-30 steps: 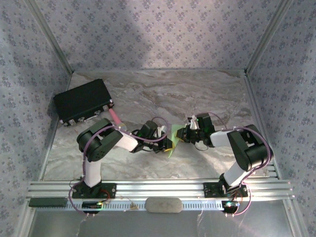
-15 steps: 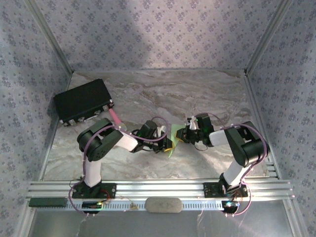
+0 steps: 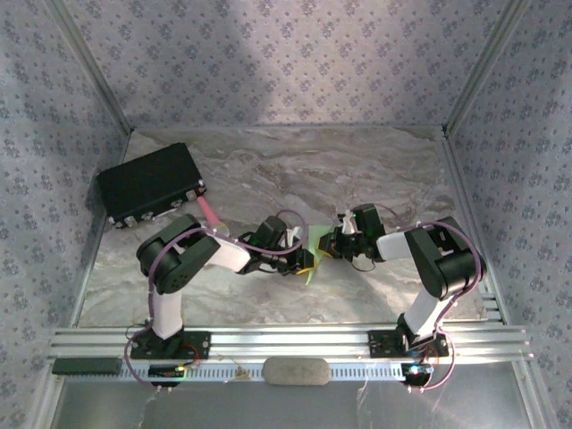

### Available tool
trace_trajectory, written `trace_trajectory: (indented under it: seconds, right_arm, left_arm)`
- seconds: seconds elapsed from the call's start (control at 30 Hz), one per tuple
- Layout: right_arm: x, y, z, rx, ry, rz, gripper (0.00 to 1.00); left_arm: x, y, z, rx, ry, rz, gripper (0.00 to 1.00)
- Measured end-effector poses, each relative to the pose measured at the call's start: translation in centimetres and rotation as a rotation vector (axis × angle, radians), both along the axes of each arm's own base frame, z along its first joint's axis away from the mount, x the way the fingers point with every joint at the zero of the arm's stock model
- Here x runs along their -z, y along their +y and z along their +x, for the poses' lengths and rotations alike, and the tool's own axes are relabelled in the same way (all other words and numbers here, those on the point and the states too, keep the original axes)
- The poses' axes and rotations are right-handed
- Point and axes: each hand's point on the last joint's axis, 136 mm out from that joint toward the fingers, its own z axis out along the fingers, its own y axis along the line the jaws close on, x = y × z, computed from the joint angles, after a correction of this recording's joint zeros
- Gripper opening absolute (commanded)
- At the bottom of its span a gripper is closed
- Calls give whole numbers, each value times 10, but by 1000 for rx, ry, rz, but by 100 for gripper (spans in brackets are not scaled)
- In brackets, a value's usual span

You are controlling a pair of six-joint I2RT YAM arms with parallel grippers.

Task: Fold a paper plane with a square sheet of paper (pick it up from the middle)
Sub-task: Fold the wing for the fifth time at the center of the table.

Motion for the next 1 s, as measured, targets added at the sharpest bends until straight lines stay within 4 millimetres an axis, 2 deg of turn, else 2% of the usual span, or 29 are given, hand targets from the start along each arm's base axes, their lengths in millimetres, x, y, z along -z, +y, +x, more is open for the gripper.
trace_trajectory:
  seconds: [0.3, 0.83, 0.93, 1.0]
  right_arm:
    - [1, 0, 0, -4, 7, -16, 7]
    - [2, 0, 0, -6, 22, -39, 6]
    - [3, 0, 0, -5, 24, -45, 6]
    - [3, 0, 0, -6, 26, -47, 6]
  left_arm:
    - [5, 6, -7, 31, -10, 51, 0]
    - [4, 7, -13, 62, 1, 45, 8]
    - [4, 9, -18, 78, 15, 49, 0]
    - [3, 10, -19, 84, 14, 51, 0]
